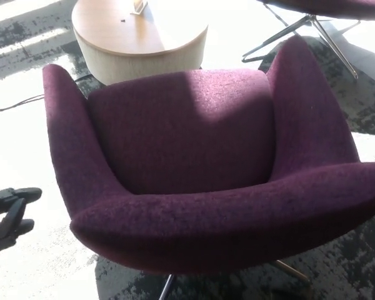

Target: The robot stands in front of a sofa and uses its left hand to push the left side of the sofa

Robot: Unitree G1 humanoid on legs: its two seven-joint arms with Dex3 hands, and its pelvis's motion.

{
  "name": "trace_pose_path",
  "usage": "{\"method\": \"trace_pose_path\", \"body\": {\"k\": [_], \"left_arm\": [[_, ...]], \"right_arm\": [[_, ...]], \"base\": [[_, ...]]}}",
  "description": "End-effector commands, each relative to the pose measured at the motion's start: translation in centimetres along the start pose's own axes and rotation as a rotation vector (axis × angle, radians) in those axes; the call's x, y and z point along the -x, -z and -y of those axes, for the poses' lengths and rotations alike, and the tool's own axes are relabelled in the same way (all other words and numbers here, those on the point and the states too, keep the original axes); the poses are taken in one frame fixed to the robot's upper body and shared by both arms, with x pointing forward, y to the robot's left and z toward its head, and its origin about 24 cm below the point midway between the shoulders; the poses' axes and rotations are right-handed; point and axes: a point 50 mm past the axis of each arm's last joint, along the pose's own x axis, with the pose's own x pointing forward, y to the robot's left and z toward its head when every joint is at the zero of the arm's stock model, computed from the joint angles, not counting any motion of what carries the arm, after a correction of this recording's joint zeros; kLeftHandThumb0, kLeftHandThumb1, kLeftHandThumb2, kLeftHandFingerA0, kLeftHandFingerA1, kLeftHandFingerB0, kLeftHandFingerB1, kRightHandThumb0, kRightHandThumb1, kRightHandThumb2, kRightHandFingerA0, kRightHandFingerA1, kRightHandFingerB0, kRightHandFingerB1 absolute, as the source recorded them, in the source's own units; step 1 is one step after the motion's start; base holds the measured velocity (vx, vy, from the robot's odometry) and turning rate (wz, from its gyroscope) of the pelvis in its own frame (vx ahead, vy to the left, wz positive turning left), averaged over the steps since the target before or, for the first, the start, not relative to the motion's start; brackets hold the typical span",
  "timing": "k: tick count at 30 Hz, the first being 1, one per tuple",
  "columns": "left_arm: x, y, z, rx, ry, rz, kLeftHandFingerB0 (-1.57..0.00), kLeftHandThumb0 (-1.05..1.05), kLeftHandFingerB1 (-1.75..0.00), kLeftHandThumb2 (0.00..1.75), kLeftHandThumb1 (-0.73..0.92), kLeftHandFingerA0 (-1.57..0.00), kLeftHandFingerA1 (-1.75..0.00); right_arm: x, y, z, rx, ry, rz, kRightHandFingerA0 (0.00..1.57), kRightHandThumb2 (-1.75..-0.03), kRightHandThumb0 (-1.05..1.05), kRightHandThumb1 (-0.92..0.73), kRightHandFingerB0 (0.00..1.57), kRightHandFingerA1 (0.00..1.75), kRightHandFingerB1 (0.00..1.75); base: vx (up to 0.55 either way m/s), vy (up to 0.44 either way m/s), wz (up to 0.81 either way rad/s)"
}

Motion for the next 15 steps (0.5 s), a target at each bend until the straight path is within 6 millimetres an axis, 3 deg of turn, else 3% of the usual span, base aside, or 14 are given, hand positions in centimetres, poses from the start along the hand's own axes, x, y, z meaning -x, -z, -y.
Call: {"method": "trace_pose_path", "body": {"k": [1, 3, 15], "left_arm": [[0.5, 1.4, -0.5, 0.079, -0.051, 0.030, -0.08, -0.86, -0.28, 0.68, 0.87, -0.08, -0.35], [0.7, 3.4, 0.5, 0.113, -0.053, 0.010, -0.08, -0.83, -0.29, 0.68, 0.87, -0.08, -0.36], [0.4, 7.6, 4.0, 0.209, 0.007, -0.068, -0.05, -0.85, -0.27, 0.70, 0.91, -0.07, -0.32]], "right_arm": [[-0.2, -0.6, 0.9, 0.024, 0.012, 0.003, 0.68, -0.63, -0.69, -0.69, 0.51, 0.42, 0.36], [0.4, 0.2, 1.1, 0.040, 0.014, -0.020, 0.69, -0.62, -0.68, -0.70, 0.51, 0.44, 0.36], [0.5, 0.5, 1.3, 0.034, 0.022, -0.029, 0.72, -0.61, -0.68, -0.67, 0.52, 0.45, 0.37]], "base": [[0.00, 0.000, 0.00], [0.00, 0.000, 0.00], [0.00, 0.000, 0.00]]}}
